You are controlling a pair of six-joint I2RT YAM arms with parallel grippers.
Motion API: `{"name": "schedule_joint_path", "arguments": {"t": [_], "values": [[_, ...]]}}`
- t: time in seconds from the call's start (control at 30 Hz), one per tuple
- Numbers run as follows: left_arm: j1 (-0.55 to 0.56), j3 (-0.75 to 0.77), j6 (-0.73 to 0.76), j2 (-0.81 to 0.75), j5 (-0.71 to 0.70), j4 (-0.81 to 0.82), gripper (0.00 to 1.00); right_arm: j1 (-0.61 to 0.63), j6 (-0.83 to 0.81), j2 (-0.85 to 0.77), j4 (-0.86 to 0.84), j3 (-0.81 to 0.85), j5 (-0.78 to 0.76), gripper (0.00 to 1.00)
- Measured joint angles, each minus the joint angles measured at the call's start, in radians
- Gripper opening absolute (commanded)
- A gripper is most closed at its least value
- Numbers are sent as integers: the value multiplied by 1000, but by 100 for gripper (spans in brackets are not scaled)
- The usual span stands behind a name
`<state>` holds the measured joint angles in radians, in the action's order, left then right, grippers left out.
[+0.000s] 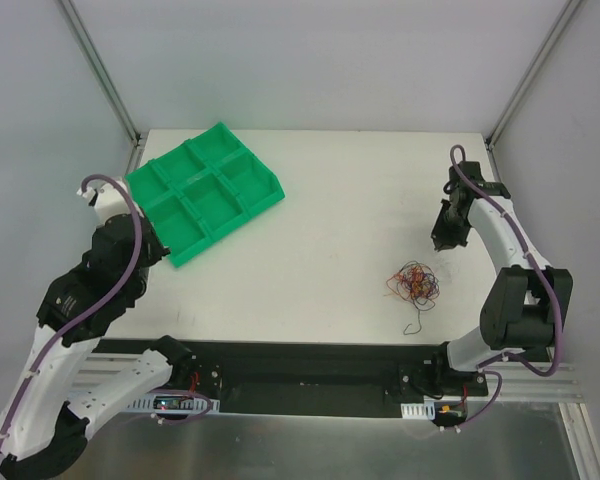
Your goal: Untangle the cables
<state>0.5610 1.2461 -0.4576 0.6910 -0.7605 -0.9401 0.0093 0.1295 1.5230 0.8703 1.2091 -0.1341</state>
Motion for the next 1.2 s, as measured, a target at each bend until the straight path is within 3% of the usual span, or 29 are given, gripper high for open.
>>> {"name": "schedule_joint_path", "arguments": {"t": [0.23,0.5,0.7,0.77,0.9,0.93,1.07,1.2], "values": [[0,110,25,147,151,46,0,24,-45,3,-22,37,167,0],[0,326,105,286,176,114,0,40,-74,2,-28,10,241,0],[0,383,108,360,226,181,0,53,-94,2,-26,-19,258,6],[0,385,97,388,264,195,0,60,-99,0,-23,-20,257,15],[0,362,44,407,380,205,0,78,-107,-2,-18,-20,254,51],[0,347,30,404,427,205,0,86,-109,-2,-16,-20,252,56],[0,241,-18,375,610,225,0,148,-130,-2,-14,-19,238,66],[0,129,-39,357,796,221,0,272,-137,-2,-10,4,220,69]]}}
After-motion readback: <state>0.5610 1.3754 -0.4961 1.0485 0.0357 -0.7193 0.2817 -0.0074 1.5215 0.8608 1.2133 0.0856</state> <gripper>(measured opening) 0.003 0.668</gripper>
